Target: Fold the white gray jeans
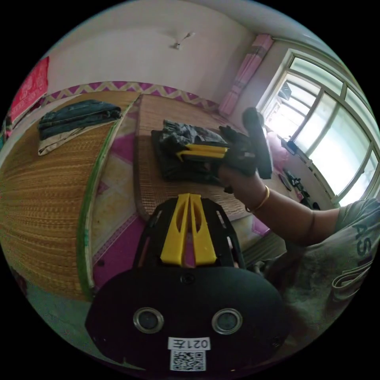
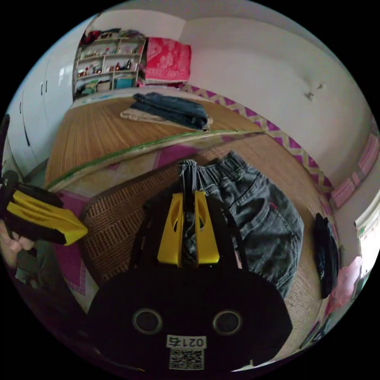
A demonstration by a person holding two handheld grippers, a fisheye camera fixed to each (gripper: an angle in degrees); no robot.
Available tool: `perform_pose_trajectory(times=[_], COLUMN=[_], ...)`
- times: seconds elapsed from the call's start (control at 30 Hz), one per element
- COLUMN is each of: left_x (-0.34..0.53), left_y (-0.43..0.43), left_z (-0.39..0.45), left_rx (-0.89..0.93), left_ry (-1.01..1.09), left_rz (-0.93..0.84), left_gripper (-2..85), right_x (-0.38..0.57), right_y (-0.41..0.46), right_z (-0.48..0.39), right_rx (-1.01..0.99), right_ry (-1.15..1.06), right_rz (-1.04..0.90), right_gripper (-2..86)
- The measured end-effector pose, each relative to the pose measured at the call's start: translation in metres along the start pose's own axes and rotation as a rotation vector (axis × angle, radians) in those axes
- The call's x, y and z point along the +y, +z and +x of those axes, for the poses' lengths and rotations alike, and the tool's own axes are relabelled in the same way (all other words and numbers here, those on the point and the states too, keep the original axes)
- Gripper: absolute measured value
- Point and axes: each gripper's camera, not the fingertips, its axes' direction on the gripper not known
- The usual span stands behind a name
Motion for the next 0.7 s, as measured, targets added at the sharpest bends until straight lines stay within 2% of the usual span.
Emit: perform_pose_trajectory(times=[0.23,0.33,0.4,0.47,0.53,0.6,0.67,0.7], left_x=[-0.061,-0.101,-0.129,-0.149,-0.166,-0.189,-0.203,-0.21], left_y=[-0.014,-0.008,0.0,0.008,0.014,0.026,0.04,0.05], left_z=[-0.05,-0.079,-0.107,-0.126,-0.143,-0.167,-0.186,-0.197], left_rx=[0.064,0.114,0.178,0.182,0.132,0.1,0.169,0.199], left_ry=[-0.051,-0.104,-0.151,-0.166,-0.183,-0.193,-0.216,-0.237], left_rz=[0.153,0.17,0.148,0.109,0.063,-0.024,-0.099,-0.154], left_gripper=[-0.1,3.0,6.6,8.9,11.3,13.4,14.2,14.7], right_x=[-0.001,-0.004,0.007,0.026,0.05,0.083,0.107,0.121], right_y=[0.052,0.062,0.055,0.043,0.035,0.043,0.065,0.086], right_z=[-0.007,0.033,0.092,0.145,0.198,0.266,0.315,0.342], right_rx=[-0.083,-0.319,-0.553,-0.622,-0.506,-0.292,-0.271,-0.348], right_ry=[-0.074,-0.008,0.119,0.258,0.399,0.554,0.664,0.716], right_rz=[-0.035,-0.059,-0.027,0.043,0.071,0.029,-0.041,-0.08], right_gripper=[5.3,6.6,7.8,9.4,11.2,13.3,14.0,14.3])
